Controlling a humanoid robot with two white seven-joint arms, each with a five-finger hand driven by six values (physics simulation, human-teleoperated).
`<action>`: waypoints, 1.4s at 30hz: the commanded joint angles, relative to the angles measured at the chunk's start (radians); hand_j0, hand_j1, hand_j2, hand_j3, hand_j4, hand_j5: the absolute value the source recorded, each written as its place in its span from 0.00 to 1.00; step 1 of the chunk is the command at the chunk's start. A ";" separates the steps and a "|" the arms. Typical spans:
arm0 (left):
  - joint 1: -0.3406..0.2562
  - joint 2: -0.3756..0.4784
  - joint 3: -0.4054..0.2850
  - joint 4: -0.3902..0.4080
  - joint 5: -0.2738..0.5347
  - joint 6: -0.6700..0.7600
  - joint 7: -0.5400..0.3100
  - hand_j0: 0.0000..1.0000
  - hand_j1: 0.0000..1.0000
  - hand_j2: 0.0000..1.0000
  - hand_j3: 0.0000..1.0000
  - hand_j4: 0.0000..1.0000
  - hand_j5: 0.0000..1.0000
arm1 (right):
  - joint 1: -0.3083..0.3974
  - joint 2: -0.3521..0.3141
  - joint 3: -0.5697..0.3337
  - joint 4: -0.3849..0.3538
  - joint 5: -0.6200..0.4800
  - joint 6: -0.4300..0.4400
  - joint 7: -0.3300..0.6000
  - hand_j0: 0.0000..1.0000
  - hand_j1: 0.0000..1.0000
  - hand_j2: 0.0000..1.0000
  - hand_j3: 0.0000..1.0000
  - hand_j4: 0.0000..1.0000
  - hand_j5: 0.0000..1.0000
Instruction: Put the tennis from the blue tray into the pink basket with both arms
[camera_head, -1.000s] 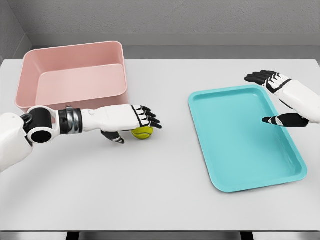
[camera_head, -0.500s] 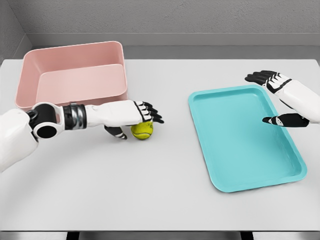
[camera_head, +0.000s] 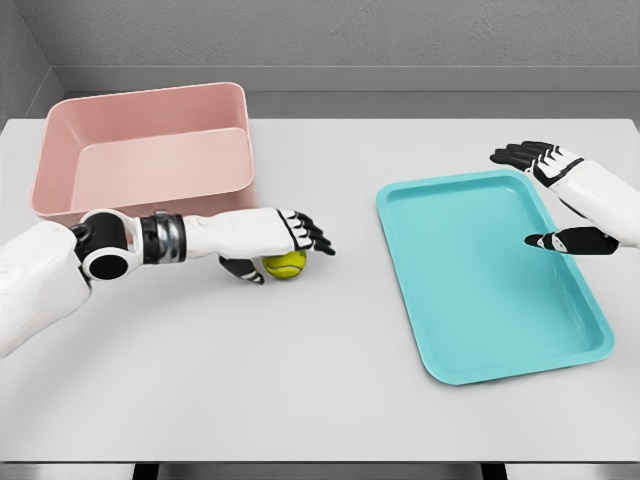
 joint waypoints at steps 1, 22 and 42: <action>0.000 -0.002 0.000 0.003 0.007 0.001 -0.016 0.80 0.80 0.80 0.80 0.80 0.80 | 0.000 -0.001 -0.001 0.001 -0.008 0.003 -0.001 1.00 1.00 1.00 1.00 1.00 1.00; -0.008 0.009 0.001 0.003 0.013 0.001 -0.046 0.58 0.58 0.58 0.58 0.58 0.58 | 0.000 -0.002 -0.002 0.001 -0.008 0.003 -0.001 1.00 1.00 1.00 1.00 1.00 1.00; -0.066 0.112 0.115 -0.129 0.088 0.001 -0.046 0.59 0.59 0.59 0.59 0.59 0.59 | 0.002 -0.002 -0.002 0.001 -0.007 0.003 -0.001 1.00 1.00 1.00 1.00 1.00 1.00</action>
